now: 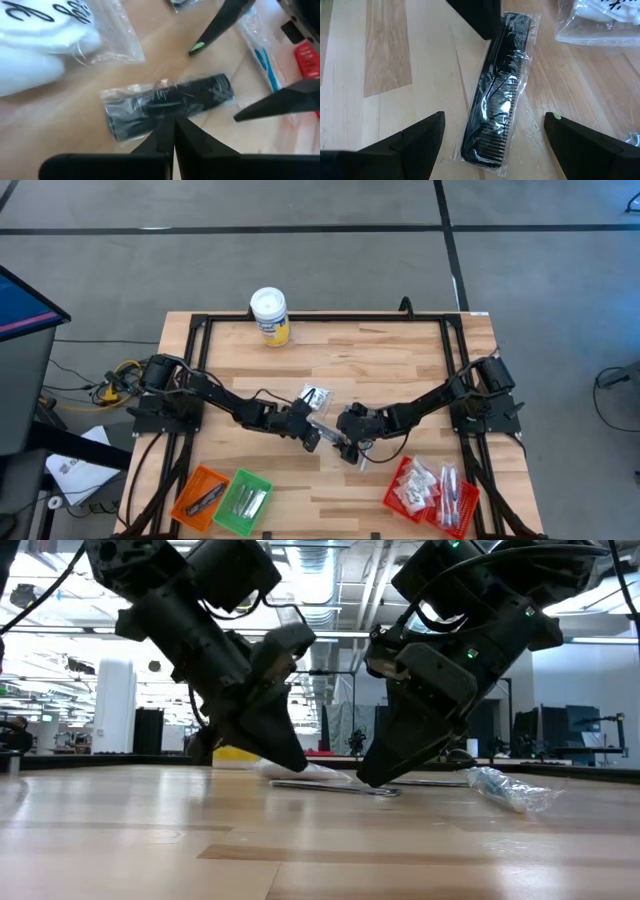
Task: Pick & Place Travel size toiletries
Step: Put the black comb into the orange basket
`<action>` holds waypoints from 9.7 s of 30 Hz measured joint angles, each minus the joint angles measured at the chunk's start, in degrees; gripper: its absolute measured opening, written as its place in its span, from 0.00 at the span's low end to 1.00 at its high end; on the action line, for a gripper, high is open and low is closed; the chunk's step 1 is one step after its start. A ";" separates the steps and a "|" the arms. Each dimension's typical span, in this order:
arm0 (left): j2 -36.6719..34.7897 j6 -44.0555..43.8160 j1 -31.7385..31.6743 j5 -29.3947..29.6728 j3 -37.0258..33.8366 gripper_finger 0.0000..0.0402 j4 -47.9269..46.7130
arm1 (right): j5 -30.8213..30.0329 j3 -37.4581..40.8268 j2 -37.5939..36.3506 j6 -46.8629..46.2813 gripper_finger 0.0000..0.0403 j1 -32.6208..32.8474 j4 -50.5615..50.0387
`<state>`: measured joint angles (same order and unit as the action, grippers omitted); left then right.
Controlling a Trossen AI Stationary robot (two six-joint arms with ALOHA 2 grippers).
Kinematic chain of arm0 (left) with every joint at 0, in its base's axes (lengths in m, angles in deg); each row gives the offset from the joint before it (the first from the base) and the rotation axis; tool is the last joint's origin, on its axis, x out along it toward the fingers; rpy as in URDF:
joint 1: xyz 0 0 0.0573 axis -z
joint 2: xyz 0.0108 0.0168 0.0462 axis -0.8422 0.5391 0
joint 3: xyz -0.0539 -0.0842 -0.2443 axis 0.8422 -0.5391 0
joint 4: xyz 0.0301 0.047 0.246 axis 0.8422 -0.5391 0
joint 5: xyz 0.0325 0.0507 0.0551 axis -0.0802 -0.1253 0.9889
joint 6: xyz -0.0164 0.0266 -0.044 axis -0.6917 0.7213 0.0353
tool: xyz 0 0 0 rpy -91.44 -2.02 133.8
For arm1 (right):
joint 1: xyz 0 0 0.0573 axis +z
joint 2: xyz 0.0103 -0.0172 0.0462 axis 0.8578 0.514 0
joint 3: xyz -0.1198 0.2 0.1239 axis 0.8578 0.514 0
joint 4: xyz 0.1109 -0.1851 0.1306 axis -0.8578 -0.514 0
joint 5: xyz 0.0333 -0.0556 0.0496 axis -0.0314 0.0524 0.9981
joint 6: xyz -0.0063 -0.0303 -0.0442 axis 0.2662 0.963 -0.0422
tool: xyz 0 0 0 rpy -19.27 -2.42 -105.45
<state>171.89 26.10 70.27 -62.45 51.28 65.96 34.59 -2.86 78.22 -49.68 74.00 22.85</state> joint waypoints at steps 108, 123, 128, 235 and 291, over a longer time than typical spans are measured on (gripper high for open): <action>3.12 1.41 -2.79 -3.55 0.26 0.00 1.45 | 0.15 0.00 -0.02 0.46 0.83 -0.10 -0.22; 1.02 1.61 -3.44 -2.48 0.24 0.00 2.75 | 0.17 0.00 -0.02 0.68 0.83 -0.25 -0.31; 1.85 1.72 -4.43 -3.14 0.24 0.00 2.81 | 0.32 0.00 -0.02 0.87 0.83 -0.39 -0.35; 7.75 -0.43 -6.29 -3.56 2.90 0.00 5.48 | 9.04 0.02 0.04 -1.33 0.75 -4.21 5.22; -36.30 2.00 -0.37 16.57 -9.56 0.00 -5.93 | 17.41 -22.25 -7.98 13.37 0.00 -7.30 -27.11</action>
<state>135.59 28.10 69.90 -45.88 41.72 60.03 52.00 -25.11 70.24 -36.32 66.70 -4.26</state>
